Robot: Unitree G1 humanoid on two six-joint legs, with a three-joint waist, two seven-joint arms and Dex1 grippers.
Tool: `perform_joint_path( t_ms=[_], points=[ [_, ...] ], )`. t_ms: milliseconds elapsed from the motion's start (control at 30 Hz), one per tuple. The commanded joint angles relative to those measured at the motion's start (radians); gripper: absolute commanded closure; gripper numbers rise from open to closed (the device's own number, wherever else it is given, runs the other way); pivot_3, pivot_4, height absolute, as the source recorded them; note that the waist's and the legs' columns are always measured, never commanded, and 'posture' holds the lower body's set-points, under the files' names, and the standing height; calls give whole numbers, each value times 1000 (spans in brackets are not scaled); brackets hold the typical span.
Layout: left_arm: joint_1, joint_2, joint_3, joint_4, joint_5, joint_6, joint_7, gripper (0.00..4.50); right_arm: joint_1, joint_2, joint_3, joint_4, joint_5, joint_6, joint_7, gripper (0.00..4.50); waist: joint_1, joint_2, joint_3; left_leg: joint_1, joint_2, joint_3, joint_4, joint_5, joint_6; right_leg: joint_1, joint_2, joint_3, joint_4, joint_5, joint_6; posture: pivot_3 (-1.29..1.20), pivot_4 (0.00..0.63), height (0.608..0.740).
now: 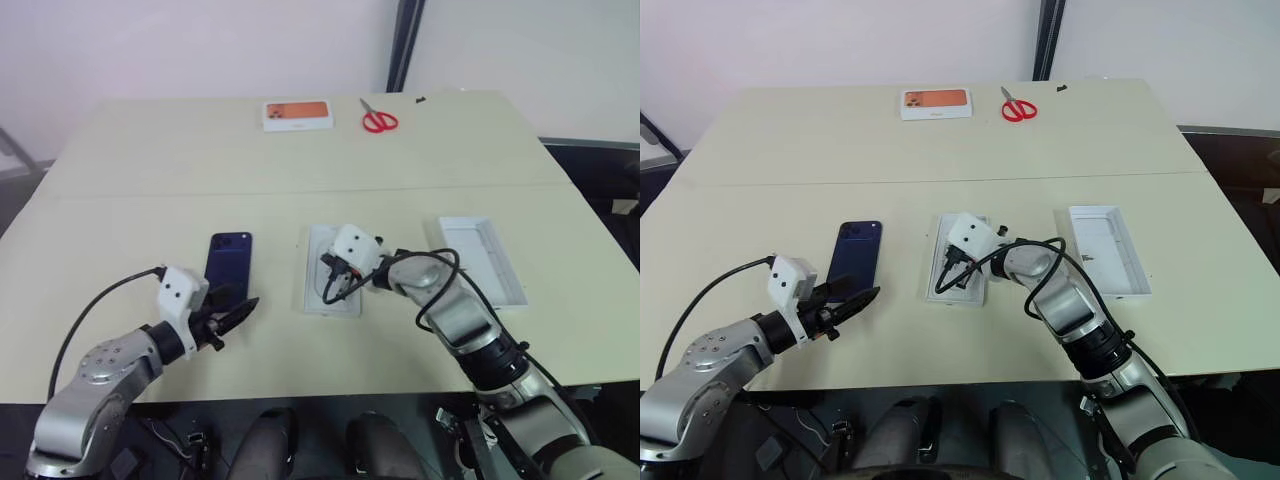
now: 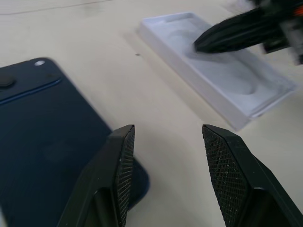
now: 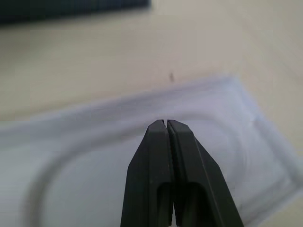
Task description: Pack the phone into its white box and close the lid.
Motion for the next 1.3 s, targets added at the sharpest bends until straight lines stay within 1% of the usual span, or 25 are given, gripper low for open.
perform_joint_path(
  t_ms=[33,133,167,200,233,267,300,333,467,533,600,733,900,1067,1300],
  points=[
    [-49,-7,105,-12,-85,129,104,2130,-30,9,-11,-55,20,-22,30,4400,-1,0,0,0,0,0,0,0,0,0,0,0,0,0,0,0,150,740],
    [-94,-24,198,17,-161,225,191,2130,-67,61,5,-36,14,2,20,4400,-3,0,0,0,0,0,0,0,0,-1,0,0,1,0,0,0,150,740],
    [-116,-21,221,40,-169,273,229,1718,-94,92,25,-12,3,37,10,4500,-4,0,0,0,0,0,0,0,0,-1,0,0,1,0,0,0,150,740],
    [-134,-14,236,58,-174,311,257,1550,-118,119,44,12,-12,63,-1,4500,-7,0,0,0,0,0,0,0,0,-1,1,0,2,0,0,0,150,740],
    [-155,-12,250,71,-187,343,280,1203,-140,142,60,35,-25,80,-11,4500,-8,0,0,0,0,0,0,0,-1,-2,1,0,3,0,0,0,150,740],
    [-188,-15,270,90,-211,399,318,771,-167,173,80,66,-37,99,-21,4500,-8,0,0,0,0,0,0,1,-1,-2,1,0,3,0,0,0,150,740],
    [-221,-17,286,112,-229,456,354,200,-185,192,91,87,-45,110,-27,4500,-8,0,0,0,0,-1,0,1,-1,-2,1,0,4,0,0,0,150,740],
    [-266,-12,294,149,-240,520,385,89,-206,217,100,114,-53,123,-36,4500,-5,0,0,0,0,-1,0,1,-1,-3,1,0,4,0,0,0,150,740],
    [-425,-29,348,262,-306,698,461,89,-279,292,151,213,-85,177,-50,4500,-1,-2,-1,0,0,-1,2,2,-3,-5,1,-2,3,0,0,0,150,740],
    [-489,-6,312,328,-302,811,450,89,-305,316,189,259,-99,215,-36,4500,-2,-2,-1,0,-1,-1,2,3,-6,-5,1,-2,3,0,0,0,150,740],
    [-531,-10,291,378,-287,870,445,89,-318,334,217,303,-114,230,-36,4500,-7,-2,-1,0,-1,-1,2,4,-7,-5,1,-2,4,0,0,0,150,740],
    [-581,-36,261,425,-263,916,429,89,-326,356,240,358,-138,240,-51,4500,-7,-2,-1,0,-1,-1,1,5,-8,-5,1,-1,4,0,0,0,150,740],
    [-618,-103,253,447,-284,992,406,89,-329,355,261,384,-179,229,-64,4500,-1,-2,-2,0,-1,-2,2,5,-8,-5,0,-2,4,0,0,0,150,740],
    [-599,-152,240,433,-349,994,419,89,-323,357,253,369,-183,236,-57,4500,1,-2,-2,1,-1,-2,2,5,-8,-5,0,-2,4,0,0,0,150,740],
    [-604,-226,279,441,-448,994,483,89,-317,356,252,368,-189,226,-50,4500,2,-2,-3,2,-1,-2,2,5,-8,-3,0,-2,4,0,0,0,150,740]
  ],
)
